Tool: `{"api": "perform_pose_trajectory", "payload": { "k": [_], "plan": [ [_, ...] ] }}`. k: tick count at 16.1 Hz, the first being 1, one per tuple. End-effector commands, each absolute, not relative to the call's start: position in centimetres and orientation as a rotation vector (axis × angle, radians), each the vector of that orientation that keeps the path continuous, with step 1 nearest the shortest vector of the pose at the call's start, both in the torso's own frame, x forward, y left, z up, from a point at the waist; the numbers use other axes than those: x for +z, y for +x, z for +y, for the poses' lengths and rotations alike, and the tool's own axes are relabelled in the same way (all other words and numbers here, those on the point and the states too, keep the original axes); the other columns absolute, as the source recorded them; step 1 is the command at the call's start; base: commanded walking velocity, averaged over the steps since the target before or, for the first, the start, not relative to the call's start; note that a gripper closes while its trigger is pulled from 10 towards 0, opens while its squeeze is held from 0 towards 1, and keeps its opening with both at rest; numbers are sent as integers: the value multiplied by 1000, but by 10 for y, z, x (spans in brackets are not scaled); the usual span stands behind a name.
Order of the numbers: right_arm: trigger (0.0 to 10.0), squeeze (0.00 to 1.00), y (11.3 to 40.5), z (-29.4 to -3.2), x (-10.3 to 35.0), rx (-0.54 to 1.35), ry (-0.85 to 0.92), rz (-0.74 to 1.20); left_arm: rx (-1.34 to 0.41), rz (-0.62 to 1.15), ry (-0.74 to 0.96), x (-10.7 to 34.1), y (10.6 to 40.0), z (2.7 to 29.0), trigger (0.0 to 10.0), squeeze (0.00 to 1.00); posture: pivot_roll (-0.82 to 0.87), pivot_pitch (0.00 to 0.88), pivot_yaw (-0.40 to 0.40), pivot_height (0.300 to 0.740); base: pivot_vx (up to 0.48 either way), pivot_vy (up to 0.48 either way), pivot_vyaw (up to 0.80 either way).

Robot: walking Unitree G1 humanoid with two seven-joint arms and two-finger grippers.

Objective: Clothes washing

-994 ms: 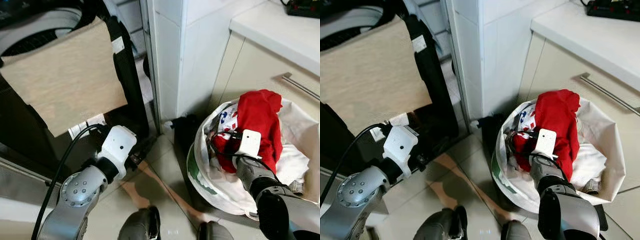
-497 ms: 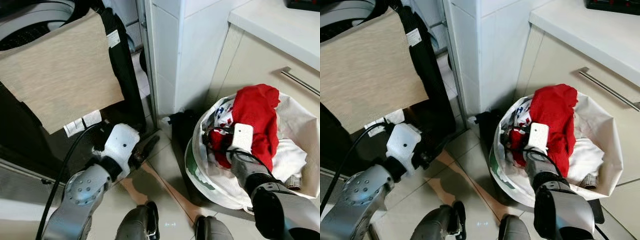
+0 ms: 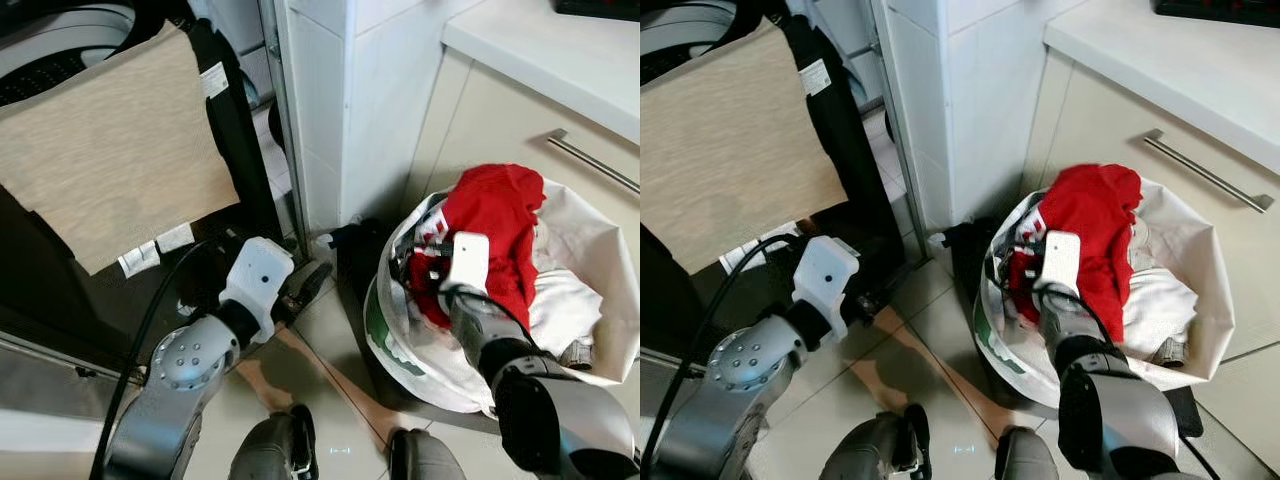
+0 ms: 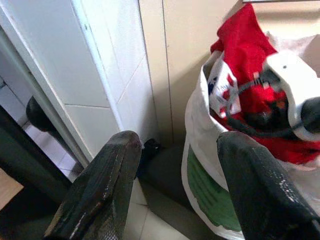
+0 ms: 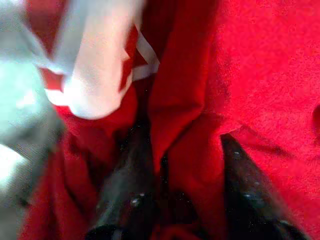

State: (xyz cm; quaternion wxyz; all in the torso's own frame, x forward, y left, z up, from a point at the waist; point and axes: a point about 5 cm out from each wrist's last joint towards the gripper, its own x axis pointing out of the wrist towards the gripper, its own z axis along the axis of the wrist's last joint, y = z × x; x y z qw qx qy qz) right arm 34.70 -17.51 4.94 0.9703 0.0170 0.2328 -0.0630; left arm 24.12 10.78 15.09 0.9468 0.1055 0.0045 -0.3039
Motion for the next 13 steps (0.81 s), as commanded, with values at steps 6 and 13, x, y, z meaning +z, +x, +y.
{"api": "perform_pose_trajectory", "payload": {
  "k": [6, 13],
  "plan": [
    [0, 0, 369, -157, 105, 60, -68, 127, -645, -81, 195, 154, 272, 88, 10000, 0, -89, 20, 35, 724, 0, 0, 0],
    [0, 0, 373, -168, 156, 70, -82, -59, -663, -145, 158, 156, 296, 66, 10000, 0, -162, 0, 27, 724, 0, 0, 0]
  ]
}}
